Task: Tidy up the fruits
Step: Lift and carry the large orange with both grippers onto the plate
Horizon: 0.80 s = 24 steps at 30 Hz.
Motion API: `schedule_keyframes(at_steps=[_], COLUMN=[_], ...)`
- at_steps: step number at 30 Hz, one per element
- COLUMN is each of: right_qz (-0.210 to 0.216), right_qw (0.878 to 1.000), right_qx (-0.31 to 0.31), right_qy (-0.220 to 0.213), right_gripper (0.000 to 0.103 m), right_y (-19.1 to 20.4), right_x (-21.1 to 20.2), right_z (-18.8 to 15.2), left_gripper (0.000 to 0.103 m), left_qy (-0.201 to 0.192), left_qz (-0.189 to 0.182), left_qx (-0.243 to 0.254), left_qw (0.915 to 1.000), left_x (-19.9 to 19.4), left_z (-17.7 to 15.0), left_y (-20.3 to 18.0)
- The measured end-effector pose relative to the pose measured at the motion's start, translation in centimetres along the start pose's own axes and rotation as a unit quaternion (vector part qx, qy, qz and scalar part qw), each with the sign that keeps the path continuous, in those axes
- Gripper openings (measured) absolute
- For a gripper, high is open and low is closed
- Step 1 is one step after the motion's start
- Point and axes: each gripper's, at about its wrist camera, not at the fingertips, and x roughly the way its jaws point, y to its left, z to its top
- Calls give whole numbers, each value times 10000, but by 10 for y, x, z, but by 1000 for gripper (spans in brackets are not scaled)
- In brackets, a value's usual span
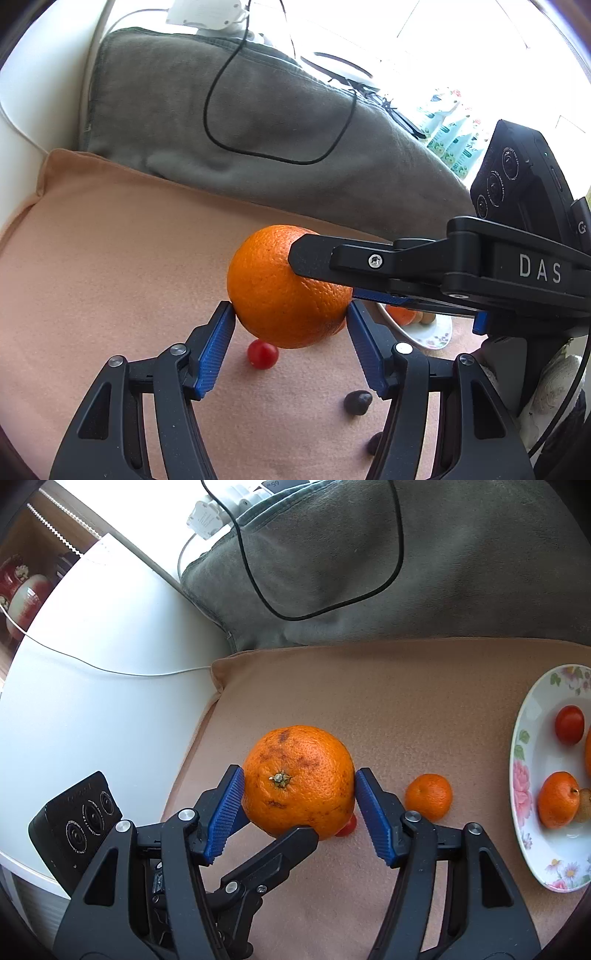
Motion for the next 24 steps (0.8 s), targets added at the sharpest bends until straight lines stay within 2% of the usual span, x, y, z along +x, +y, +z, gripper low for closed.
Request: schedule_keyframes(at_steps=[17, 24], right_qz=[-390, -512], right_qw=[9977, 9959], right_qx=[318, 501], right_qy=[-464, -552], right_gripper=[65, 65], right_y=[-70, -94], right_x=[-73, -86], right_z=[8, 16], left_gripper=[62, 63], left_qy=[278, 400], left_qz=[-454, -532], left_qx=[539, 679], left_qw=[9971, 9955], left_x=[49, 72], left_z=[12, 18], left_y=[-76, -98])
